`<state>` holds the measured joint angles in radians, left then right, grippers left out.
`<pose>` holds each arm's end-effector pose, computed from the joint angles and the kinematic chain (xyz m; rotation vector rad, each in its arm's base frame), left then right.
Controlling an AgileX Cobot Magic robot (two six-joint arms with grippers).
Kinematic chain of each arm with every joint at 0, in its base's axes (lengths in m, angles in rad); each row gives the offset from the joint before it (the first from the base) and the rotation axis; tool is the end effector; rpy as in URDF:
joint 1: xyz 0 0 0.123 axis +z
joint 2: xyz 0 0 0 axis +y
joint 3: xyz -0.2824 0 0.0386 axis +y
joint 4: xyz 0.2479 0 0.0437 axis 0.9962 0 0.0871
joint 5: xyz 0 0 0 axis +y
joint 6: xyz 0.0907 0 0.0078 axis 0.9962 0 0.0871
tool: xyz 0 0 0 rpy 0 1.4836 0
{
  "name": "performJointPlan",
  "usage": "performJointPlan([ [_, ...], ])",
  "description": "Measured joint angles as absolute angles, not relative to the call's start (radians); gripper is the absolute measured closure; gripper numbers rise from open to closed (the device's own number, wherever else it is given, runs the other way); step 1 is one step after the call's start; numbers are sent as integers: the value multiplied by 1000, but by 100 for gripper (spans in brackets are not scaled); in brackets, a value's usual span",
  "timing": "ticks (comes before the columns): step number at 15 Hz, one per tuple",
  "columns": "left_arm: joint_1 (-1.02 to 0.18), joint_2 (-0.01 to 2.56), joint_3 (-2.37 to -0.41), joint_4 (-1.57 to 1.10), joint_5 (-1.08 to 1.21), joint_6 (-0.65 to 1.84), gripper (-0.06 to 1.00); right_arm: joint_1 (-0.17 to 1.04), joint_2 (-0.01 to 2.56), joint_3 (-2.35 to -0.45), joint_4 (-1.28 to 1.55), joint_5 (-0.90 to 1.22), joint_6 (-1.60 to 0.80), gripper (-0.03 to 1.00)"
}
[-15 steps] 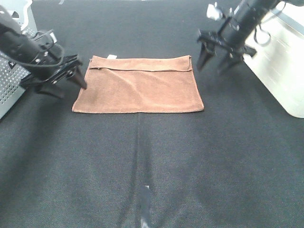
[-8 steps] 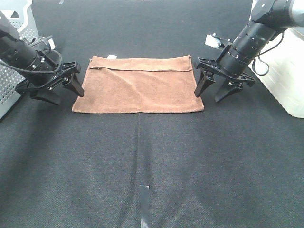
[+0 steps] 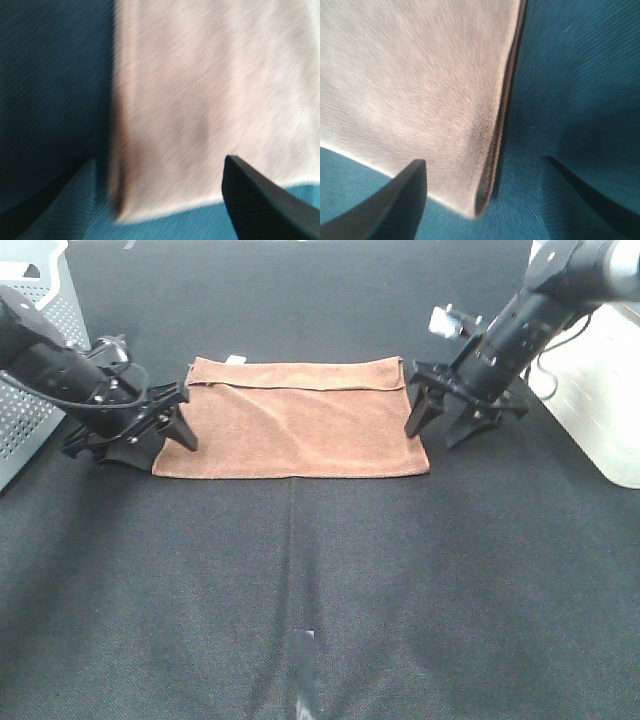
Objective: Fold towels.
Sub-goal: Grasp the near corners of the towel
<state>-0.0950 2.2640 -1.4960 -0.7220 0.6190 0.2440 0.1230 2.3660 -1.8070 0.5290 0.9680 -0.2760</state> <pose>0.4460 -0.0776 0.0973 -0.2805 2.7589 -0.6683 0.4702 0.0963 0.1176 -0.1786 2.9027 0.6553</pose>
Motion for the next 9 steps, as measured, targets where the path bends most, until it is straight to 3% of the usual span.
performJointPlan([
  [3,-131,2280,-1509,-737,581,246,37,123,2393,-1809,594,972,-311,42],
  [6,-141,2293,-1511,-737,574,247,64,123,2408,-1809,618,974,-325,48],
  [7,-141,2295,-1511,-737,575,247,77,123,2420,-1813,641,981,-326,56],
  [9,-141,2296,-1511,-728,584,247,91,123,2431,-1813,650,980,-326,80],
])
